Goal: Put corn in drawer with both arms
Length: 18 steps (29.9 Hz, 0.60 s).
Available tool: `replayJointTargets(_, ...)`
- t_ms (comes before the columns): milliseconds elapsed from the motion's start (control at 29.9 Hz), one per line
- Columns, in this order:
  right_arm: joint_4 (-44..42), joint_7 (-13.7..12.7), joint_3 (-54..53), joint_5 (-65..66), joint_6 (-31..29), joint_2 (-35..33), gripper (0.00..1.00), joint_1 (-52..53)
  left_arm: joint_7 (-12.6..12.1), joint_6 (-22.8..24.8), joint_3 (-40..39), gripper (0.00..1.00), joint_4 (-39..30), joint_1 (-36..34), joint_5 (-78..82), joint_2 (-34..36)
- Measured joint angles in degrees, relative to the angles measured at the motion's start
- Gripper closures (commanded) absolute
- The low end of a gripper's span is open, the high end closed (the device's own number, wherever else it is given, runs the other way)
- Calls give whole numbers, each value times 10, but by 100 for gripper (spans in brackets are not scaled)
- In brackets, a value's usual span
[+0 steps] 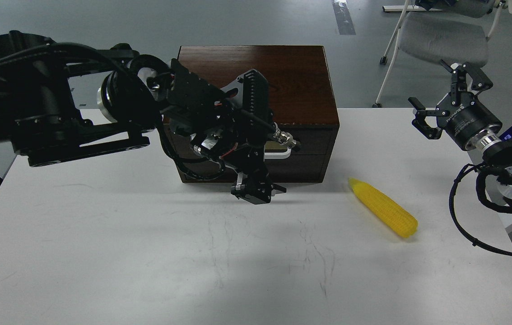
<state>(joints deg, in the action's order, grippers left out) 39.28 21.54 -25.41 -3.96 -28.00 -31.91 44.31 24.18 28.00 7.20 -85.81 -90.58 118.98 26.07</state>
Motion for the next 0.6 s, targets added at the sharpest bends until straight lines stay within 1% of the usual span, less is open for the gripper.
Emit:
replayJointTargets(100,0,1,0,0,0,0,0,-2,0,0,22,5,29,-3,1,-8)
replayJointTargets(301,0,4,-1,0,0,-1,0,-7,0,0,47,5,60,-6,1,-11)
replayJointTargets(602,0,8,-1,0,0,-1,0,-11,0,0,73,5,87,-7,1,-14)
